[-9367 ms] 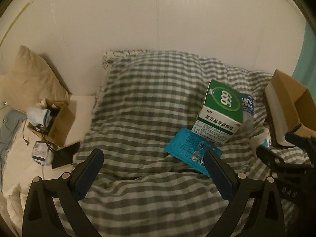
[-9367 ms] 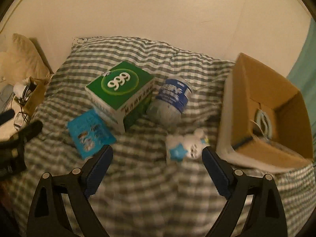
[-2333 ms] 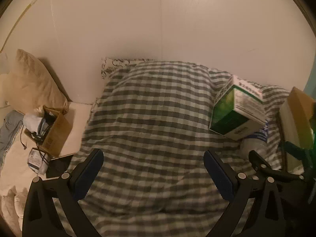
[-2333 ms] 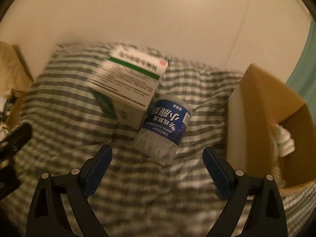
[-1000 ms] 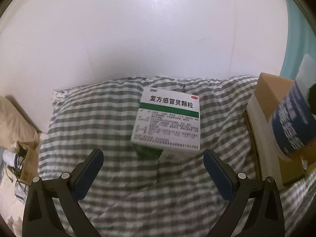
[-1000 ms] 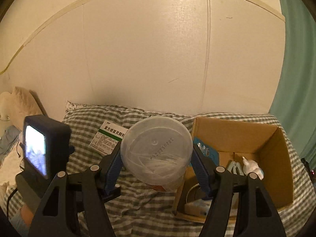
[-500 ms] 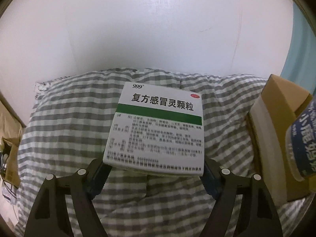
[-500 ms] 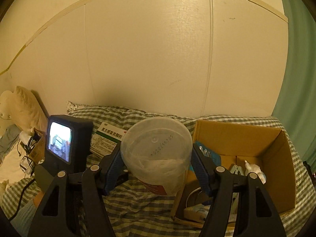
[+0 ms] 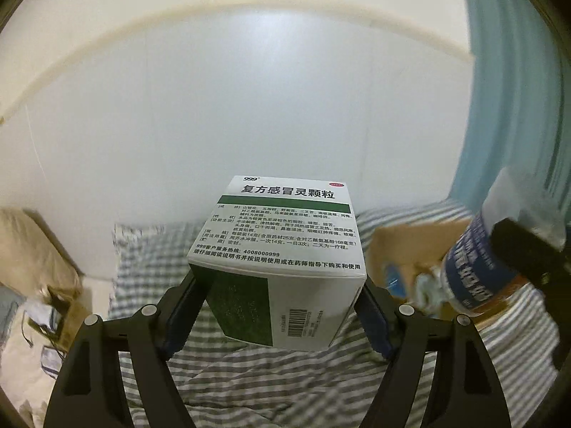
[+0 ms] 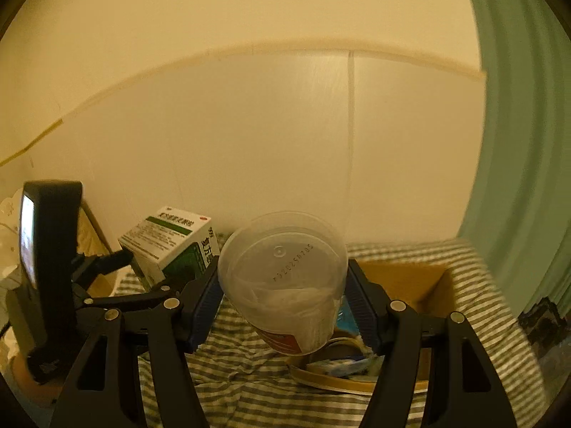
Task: Organize objects
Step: 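Carry medicine box and water bottle over the cardboard box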
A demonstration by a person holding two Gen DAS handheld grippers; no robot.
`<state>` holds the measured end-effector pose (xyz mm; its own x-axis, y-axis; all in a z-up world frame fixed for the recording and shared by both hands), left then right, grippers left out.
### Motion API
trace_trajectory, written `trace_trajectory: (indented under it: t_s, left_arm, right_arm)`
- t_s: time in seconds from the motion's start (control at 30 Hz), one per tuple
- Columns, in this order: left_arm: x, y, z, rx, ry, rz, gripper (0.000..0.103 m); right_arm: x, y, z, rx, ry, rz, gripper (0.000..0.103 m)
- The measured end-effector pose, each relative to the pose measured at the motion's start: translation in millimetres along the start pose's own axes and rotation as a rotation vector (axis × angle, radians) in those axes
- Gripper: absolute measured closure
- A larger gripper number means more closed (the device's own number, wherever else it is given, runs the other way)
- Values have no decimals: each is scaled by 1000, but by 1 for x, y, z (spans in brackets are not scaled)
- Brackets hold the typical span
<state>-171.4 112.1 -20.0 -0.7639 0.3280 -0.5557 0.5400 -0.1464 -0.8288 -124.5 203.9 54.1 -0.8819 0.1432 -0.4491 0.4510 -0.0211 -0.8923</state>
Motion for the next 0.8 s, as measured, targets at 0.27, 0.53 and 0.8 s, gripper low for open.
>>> trace_trajectory:
  t_s: [0.27,0.53,0.8]
  left_arm:
    - [-58,-41,-64,6,63,-92,23]
    - [-30,-40,-127,59,102,-57,23]
    - [53,-12,-142,77,113,51,23]
  right_arm:
    - [-67,-44,-55,-22,54,-68,38]
    - [-54,-35,-121,76,69,-29,38]
    - [24,8,-155,170,84,106,38]
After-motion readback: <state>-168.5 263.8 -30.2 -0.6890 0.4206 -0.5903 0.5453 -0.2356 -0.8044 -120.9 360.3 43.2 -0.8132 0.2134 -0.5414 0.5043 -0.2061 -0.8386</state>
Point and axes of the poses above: each gripper's, at about its wrist camera, not at the fingertips, and x roughly the way its jaws point, z to its left, y to its underside, the point moved 9 cm from there along x, roughly the way its jaws point, and after that the axes turned 9 degrees about y, right-handed, at the moved point
